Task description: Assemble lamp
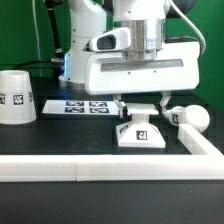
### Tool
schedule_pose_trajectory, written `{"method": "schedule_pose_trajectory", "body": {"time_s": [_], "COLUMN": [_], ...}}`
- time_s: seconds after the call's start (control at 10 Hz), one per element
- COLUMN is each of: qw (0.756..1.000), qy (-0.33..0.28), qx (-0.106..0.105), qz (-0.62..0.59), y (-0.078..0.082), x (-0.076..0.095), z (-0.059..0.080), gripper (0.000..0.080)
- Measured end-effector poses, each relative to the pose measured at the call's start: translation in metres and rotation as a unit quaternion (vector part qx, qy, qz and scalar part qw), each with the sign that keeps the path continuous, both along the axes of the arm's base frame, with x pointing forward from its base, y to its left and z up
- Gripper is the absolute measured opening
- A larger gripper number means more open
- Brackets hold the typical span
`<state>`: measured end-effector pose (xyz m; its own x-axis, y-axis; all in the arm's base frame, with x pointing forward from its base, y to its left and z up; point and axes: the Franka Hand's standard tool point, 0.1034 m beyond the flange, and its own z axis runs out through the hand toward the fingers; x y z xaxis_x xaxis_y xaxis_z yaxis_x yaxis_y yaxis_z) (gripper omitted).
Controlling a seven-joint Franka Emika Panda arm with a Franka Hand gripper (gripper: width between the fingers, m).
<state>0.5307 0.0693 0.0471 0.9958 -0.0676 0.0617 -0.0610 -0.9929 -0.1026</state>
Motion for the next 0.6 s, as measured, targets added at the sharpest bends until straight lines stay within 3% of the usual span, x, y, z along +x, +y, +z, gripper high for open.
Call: {"method": "schedule_pose_trajectory", "body": {"time_s": [0.3, 0.6], "qw": [1.000, 0.999], "qy": [-0.023, -0.049], "qx": [0.005, 0.006], "qz": [0.010, 0.011], "y": [0.007, 0.013], "x": [0.038, 0.055], "z": [0.001, 0.001], "gripper": [0.0534, 0.0534]}}
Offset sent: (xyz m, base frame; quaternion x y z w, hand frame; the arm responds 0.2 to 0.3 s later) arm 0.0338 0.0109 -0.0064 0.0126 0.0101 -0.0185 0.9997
